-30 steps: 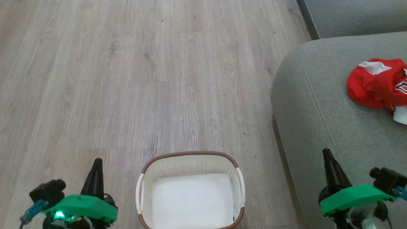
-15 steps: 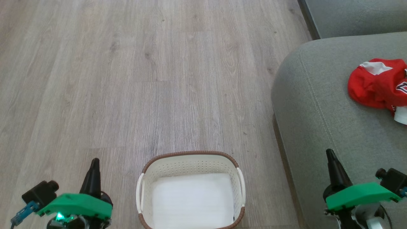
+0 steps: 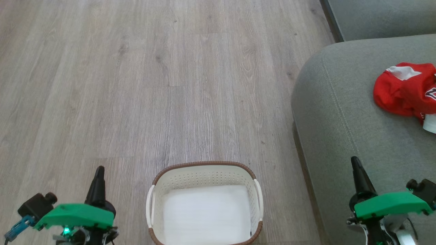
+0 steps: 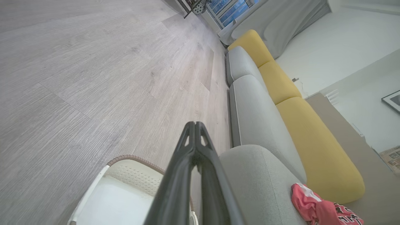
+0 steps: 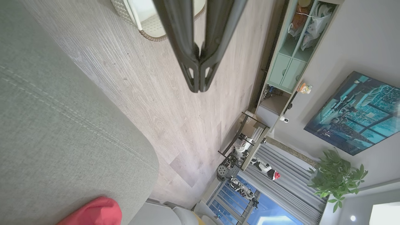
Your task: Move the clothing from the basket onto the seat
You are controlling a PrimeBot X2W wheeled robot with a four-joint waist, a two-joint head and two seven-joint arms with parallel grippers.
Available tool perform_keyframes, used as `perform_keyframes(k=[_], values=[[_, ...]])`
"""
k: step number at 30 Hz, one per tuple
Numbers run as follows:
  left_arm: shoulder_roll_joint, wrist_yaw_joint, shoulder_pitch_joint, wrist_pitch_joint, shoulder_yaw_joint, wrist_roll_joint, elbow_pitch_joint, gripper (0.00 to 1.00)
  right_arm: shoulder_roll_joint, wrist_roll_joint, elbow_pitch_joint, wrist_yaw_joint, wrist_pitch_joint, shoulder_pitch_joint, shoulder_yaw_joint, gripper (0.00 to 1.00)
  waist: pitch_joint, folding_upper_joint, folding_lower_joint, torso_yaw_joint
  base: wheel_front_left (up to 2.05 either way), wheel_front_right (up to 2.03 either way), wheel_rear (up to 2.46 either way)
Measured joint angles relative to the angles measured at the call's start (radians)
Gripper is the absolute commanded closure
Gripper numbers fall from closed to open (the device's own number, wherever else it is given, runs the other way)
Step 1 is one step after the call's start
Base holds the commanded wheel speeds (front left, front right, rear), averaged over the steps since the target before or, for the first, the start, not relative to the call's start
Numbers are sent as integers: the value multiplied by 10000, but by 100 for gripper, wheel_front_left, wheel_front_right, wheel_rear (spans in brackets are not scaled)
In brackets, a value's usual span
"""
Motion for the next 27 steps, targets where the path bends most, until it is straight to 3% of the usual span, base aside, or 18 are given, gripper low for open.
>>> perform_keyframes(k=[27], values=[[-253, -259, -208, 744, 585, -2817, 19, 100, 169, 2606, 107, 0, 767, -213, -552, 100, 27, 0, 0, 55, 0, 0, 0]])
